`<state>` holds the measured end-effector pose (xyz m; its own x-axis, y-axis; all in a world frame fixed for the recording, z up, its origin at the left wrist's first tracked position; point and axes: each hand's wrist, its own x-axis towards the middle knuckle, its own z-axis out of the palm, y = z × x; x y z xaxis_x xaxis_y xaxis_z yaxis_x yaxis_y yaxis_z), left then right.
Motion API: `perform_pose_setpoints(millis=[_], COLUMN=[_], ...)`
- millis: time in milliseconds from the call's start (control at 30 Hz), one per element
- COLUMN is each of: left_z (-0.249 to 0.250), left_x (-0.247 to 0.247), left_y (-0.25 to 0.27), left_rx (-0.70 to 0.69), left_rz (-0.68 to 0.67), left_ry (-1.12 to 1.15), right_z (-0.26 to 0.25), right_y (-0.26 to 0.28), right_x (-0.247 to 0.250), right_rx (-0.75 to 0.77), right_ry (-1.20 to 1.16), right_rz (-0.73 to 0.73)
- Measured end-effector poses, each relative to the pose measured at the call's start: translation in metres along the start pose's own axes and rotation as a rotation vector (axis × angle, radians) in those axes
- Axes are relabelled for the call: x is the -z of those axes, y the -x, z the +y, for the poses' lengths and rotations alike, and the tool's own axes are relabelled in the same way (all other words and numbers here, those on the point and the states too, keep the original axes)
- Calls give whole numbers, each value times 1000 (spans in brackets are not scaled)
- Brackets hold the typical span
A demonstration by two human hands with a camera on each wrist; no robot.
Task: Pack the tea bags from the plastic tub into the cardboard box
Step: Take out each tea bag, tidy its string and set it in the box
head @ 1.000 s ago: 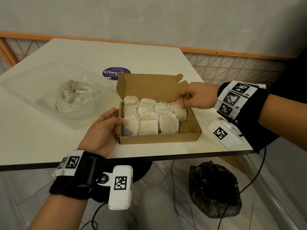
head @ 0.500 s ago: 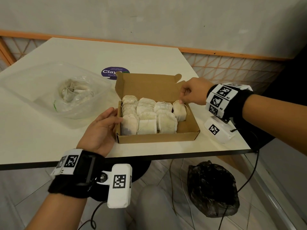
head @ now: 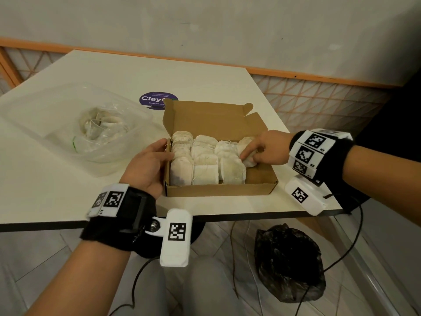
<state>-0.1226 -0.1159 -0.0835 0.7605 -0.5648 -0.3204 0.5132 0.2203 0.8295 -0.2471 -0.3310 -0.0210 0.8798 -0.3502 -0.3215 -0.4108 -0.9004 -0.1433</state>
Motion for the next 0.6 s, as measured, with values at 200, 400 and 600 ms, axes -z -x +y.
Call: perform_pose_setpoints(millis=[200,400,600], left_z=[-3,-2,-2], left_x=[1,1,3], left_y=[2,3,3], left_rx=[-33,-39,-28], left_rz=[-44,-61,-115], left_ry=[-31,-37,-56], right_z=[12,12,8], right_y=[-6,-14,-14], right_x=[12,18,13], right_rx=[-61,-72,-56], right_ry=[-171,-137,-12], right_rz=[286,325,270])
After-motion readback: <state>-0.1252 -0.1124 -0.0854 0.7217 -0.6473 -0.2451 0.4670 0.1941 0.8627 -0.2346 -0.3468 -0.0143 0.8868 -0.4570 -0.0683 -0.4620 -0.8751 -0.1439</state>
